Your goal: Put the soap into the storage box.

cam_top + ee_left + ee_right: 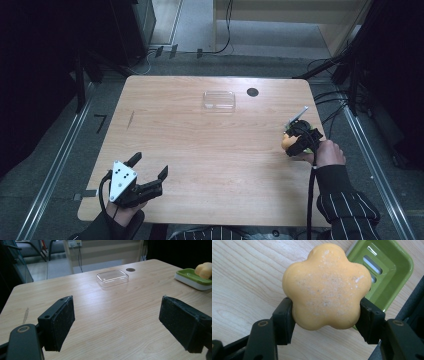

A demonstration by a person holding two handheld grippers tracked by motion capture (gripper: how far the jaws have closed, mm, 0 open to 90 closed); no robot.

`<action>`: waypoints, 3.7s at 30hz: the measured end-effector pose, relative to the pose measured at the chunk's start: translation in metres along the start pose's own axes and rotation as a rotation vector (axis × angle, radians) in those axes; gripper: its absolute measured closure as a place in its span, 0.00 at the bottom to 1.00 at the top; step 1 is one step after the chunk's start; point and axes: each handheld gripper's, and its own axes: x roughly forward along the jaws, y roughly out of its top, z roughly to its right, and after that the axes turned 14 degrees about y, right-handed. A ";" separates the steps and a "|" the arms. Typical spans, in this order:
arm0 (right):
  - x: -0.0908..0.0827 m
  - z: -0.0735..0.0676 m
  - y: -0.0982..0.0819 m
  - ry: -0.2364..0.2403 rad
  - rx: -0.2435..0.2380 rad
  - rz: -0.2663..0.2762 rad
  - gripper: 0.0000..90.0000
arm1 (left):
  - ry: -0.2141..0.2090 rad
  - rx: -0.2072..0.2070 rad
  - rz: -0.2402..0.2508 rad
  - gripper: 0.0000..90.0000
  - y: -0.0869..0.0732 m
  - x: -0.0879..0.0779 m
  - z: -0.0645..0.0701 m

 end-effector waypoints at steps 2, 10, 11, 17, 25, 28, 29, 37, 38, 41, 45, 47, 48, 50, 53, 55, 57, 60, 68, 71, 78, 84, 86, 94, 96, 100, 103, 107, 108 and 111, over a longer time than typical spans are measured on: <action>0.000 0.001 0.000 0.000 0.001 0.002 0.44 | 0.000 0.000 0.001 0.15 0.000 0.000 0.000; -0.003 0.012 0.000 -0.004 0.031 0.011 0.44 | 0.001 -0.001 0.000 0.15 0.000 0.000 0.000; -0.003 0.012 0.000 -0.004 0.031 0.011 0.44 | 0.001 -0.001 0.000 0.15 0.000 0.000 0.000; -0.002 0.024 0.000 -0.008 0.062 0.014 0.44 | 0.001 -0.001 0.000 0.15 0.000 0.000 0.000; 0.000 0.038 0.001 -0.012 0.082 0.020 0.44 | 0.000 -0.001 0.000 0.15 0.000 0.000 0.000; 0.001 0.043 0.002 -0.017 0.089 0.016 0.44 | 0.000 -0.001 0.000 0.15 0.000 0.000 0.000; 0.001 0.043 0.002 -0.017 0.089 0.016 0.44 | 0.000 -0.001 0.000 0.15 0.000 0.000 0.000; 0.008 0.055 0.003 -0.016 0.100 0.008 0.44 | 0.001 -0.002 0.000 0.15 0.000 0.000 0.000; 0.008 0.056 0.004 -0.016 0.103 0.005 0.44 | 0.000 0.000 -0.001 0.15 0.000 0.000 0.000; 0.011 0.058 0.005 -0.023 0.106 0.002 0.44 | -0.001 -0.001 -0.001 0.15 0.000 0.000 0.000; 0.013 0.061 0.006 -0.024 0.092 -0.004 0.44 | -0.001 -0.001 0.000 0.15 0.000 0.000 0.000; 0.016 0.061 0.008 -0.023 0.086 -0.014 0.44 | -0.001 0.000 -0.001 0.15 0.000 0.000 0.000; 0.017 0.062 0.009 -0.020 0.088 -0.015 0.44 | -0.001 0.000 -0.001 0.15 0.000 0.000 0.000; 0.019 0.063 0.010 -0.021 0.095 -0.019 0.44 | -0.001 -0.001 -0.001 0.15 0.000 0.000 0.000; 0.020 0.064 0.011 -0.021 0.092 -0.022 0.44 | -0.001 -0.001 -0.001 0.15 0.000 0.000 0.000; 0.022 0.065 0.012 -0.026 0.090 -0.025 0.44 | -0.001 0.000 -0.002 0.15 0.000 0.000 0.000; 0.023 0.066 0.012 -0.026 0.086 -0.028 0.44 | -0.001 0.000 -0.002 0.15 0.000 0.000 0.000; 0.026 0.067 0.014 -0.030 0.082 -0.038 0.44 | -0.001 0.000 -0.002 0.15 0.000 0.000 0.001; 0.031 0.067 0.017 -0.043 0.084 -0.057 0.44 | 0.000 0.001 -0.004 0.15 0.000 0.001 0.001; 0.032 0.066 0.018 -0.047 0.087 -0.064 0.44 | -0.001 0.004 -0.003 0.15 0.000 0.001 0.001; 0.034 0.069 0.017 -0.037 0.098 -0.065 0.44 | -0.001 0.003 -0.004 0.15 0.000 0.001 0.000; 0.038 0.071 0.017 -0.026 0.101 -0.062 0.44 | 0.000 -0.001 -0.003 0.15 0.000 0.001 0.001; 0.038 0.071 0.017 -0.024 0.103 -0.063 0.44 | -0.002 -0.001 -0.004 0.15 0.000 0.001 0.000; 0.041 0.072 0.017 -0.017 0.116 -0.073 0.44 | -0.002 -0.001 -0.004 0.15 0.000 0.001 0.000; 0.041 0.072 0.017 -0.019 0.119 -0.072 0.44 | -0.002 -0.002 -0.004 0.15 0.000 0.001 0.000; 0.043 0.073 0.017 -0.025 0.108 -0.081 0.44 | -0.002 -0.002 -0.003 0.15 0.000 0.001 0.000; 0.043 0.072 0.017 -0.026 0.114 -0.082 0.44 | -0.002 -0.001 -0.004 0.15 0.000 0.000 0.000; 0.043 0.072 0.017 -0.031 0.111 -0.084 0.43 | -0.002 -0.001 -0.004 0.15 0.000 0.000 0.000; 0.043 0.072 0.018 -0.031 0.110 -0.085 0.43 | -0.002 -0.002 -0.004 0.15 0.000 0.001 0.000; 0.043 0.072 0.017 -0.029 0.109 -0.083 0.43 | -0.002 -0.001 -0.004 0.15 0.000 0.001 0.000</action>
